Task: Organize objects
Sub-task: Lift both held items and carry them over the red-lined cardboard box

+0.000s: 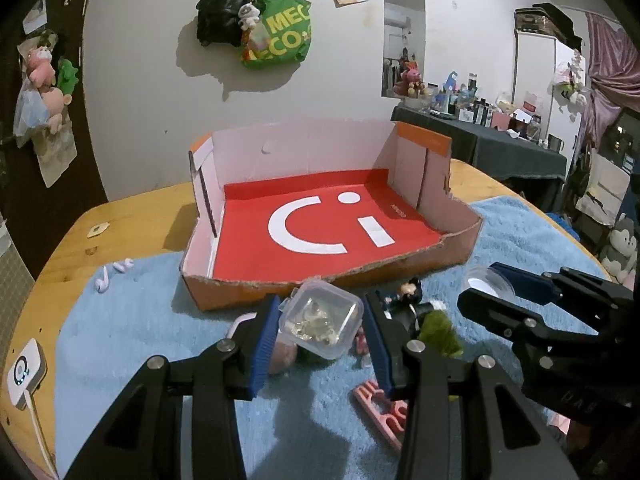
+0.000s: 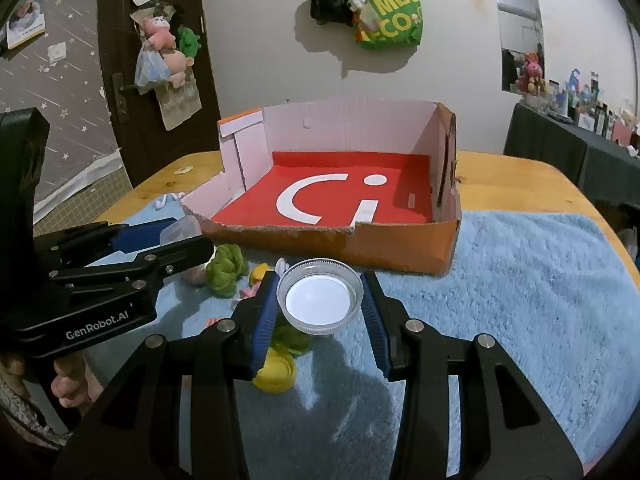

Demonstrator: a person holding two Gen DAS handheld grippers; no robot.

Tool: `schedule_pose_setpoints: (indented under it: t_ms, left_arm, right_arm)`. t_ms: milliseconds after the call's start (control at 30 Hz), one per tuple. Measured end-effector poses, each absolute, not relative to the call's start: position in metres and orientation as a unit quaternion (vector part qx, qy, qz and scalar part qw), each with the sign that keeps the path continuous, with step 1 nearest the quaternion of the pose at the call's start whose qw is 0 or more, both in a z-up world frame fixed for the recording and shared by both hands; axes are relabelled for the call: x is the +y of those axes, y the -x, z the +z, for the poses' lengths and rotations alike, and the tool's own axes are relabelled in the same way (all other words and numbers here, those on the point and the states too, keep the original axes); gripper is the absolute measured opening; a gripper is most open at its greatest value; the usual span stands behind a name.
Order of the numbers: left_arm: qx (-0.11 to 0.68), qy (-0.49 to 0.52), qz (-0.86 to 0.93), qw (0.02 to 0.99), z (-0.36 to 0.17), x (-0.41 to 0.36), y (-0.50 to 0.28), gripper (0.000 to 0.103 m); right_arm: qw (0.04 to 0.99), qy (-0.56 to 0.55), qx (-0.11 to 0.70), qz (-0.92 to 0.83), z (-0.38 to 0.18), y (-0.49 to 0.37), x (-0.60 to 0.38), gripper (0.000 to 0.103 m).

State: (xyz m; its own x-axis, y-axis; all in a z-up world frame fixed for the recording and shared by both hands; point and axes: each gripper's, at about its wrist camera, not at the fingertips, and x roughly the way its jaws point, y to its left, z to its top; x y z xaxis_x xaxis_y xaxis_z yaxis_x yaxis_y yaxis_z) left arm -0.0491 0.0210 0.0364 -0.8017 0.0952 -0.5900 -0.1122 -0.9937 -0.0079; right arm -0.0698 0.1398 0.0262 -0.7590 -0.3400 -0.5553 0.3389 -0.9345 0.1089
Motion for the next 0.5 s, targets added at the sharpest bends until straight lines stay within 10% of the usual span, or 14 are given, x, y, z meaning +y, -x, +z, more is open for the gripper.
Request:
schedule_pose_setpoints:
  t_ms: [500]
  left_arm:
    - [0.018,0.296,0.953,0.059,0.052,0.025,0.067,0.044]
  right_arm:
    - [0.185,-0.284,-0.001,-0.941,0.044,0.09,0.141,0.039]
